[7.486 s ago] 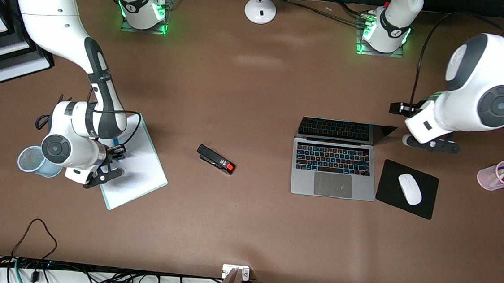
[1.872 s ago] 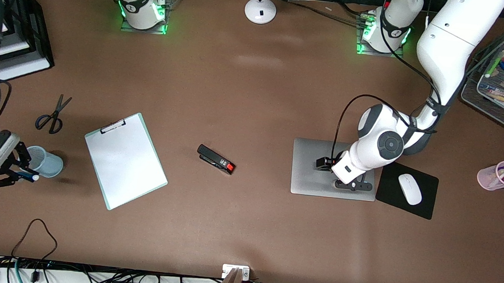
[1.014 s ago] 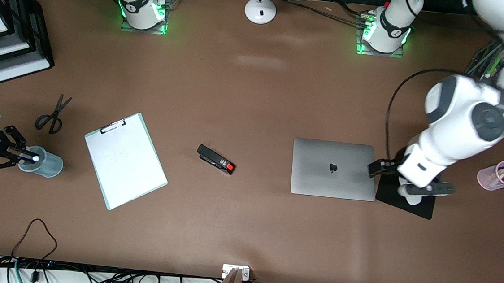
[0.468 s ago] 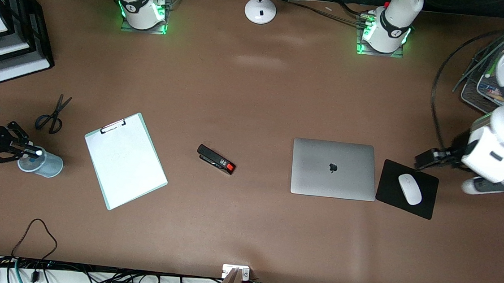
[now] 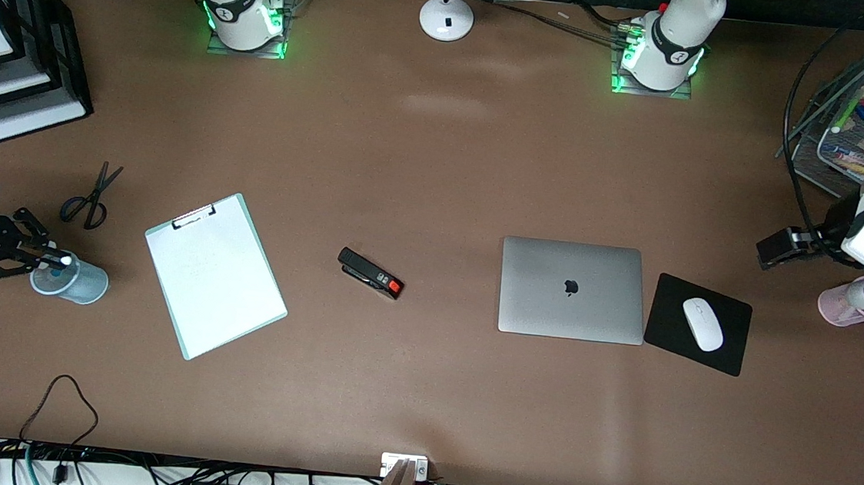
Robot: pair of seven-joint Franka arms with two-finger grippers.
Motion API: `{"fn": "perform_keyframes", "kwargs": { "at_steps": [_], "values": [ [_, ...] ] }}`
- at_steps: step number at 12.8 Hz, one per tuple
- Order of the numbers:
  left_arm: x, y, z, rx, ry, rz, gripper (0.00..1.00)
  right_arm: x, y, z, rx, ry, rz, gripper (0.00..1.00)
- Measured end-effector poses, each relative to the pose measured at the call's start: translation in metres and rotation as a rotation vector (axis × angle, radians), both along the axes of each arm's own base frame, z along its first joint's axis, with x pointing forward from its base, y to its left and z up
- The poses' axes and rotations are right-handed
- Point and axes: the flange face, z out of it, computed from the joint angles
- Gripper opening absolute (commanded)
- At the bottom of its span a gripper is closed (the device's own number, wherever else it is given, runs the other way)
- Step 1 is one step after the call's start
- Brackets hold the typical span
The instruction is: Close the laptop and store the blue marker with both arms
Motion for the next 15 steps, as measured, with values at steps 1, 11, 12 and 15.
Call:
{"fn": "perform_keyframes", "kwargs": {
  "at_steps": [1,11,12,15],
  "values": [
    [0.000,0.000,0.004,-0.001,-0.006,-0.001,1.00,-0.001,-0.004,-0.008,0.011,-0.002,0.000,0.12],
    [-0.052,0.014,0.048,-0.043,0.008,-0.151,1.00,-0.014,-0.033,-0.042,0.045,-0.003,-0.012,0.24],
    [-0.064,0.011,0.047,-0.028,0.025,-0.175,1.00,-0.015,-0.034,-0.043,0.047,-0.004,-0.011,0.46],
    [-0.101,0.021,0.050,-0.059,0.047,-0.177,1.00,-0.016,-0.037,-0.048,0.048,0.001,-0.016,1.00]
  ]
}}
